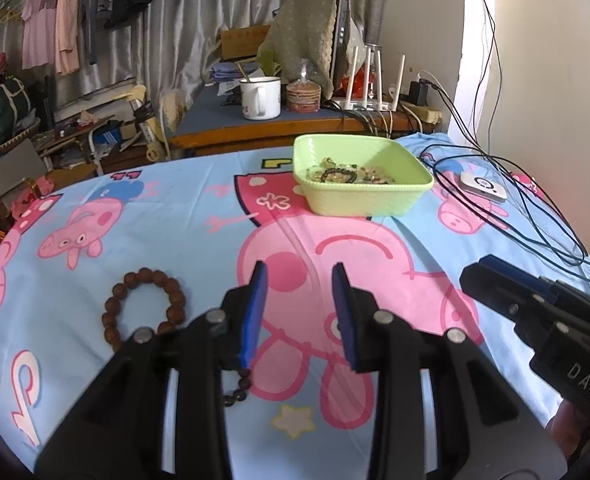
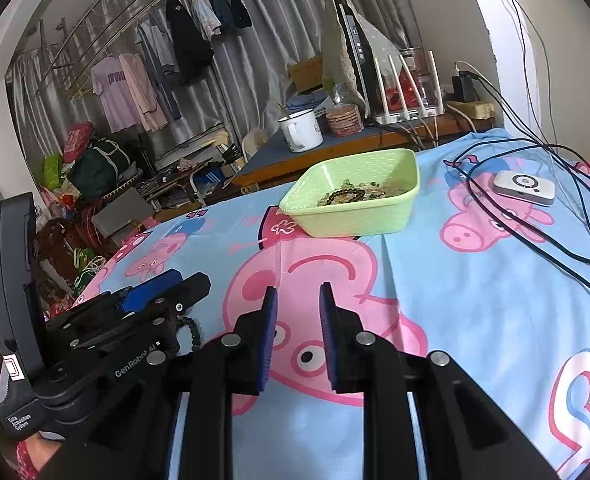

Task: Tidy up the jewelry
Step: 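Move the right tool down to the black bead bracelet on the sheet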

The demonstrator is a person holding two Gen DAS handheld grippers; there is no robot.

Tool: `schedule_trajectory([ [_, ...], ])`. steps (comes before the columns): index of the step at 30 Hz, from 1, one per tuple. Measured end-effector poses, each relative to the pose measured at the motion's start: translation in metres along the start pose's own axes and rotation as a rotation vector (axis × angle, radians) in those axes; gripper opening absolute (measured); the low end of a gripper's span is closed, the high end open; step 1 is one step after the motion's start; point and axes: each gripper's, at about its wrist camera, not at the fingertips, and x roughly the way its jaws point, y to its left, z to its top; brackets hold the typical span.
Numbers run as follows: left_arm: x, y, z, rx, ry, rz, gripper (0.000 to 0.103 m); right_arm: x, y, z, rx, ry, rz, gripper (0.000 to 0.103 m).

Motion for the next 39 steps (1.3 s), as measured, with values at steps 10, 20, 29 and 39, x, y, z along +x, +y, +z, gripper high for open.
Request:
schedule_trajectory([
  [10,0.003,0.006,-0.003,-0.006,0.006,0.005,0.031,0.004,0.005,-0.003,-0.004,0.01,-0.001,0.0],
  [20,0.009,0.011,-0.005,-0.012,0.018,0.02,0.031,0.012,0.005,-0.004,-0.005,0.028,0.001,0.0],
  [29,0.015,0.016,-0.008,-0.013,0.029,0.03,0.031,0.018,0.004,-0.006,0.0,0.04,-0.005,0.0],
  [39,0.022,0.019,-0.012,-0.014,0.038,0.03,0.031,0.027,0.002,-0.007,0.01,0.055,-0.018,0.0],
])
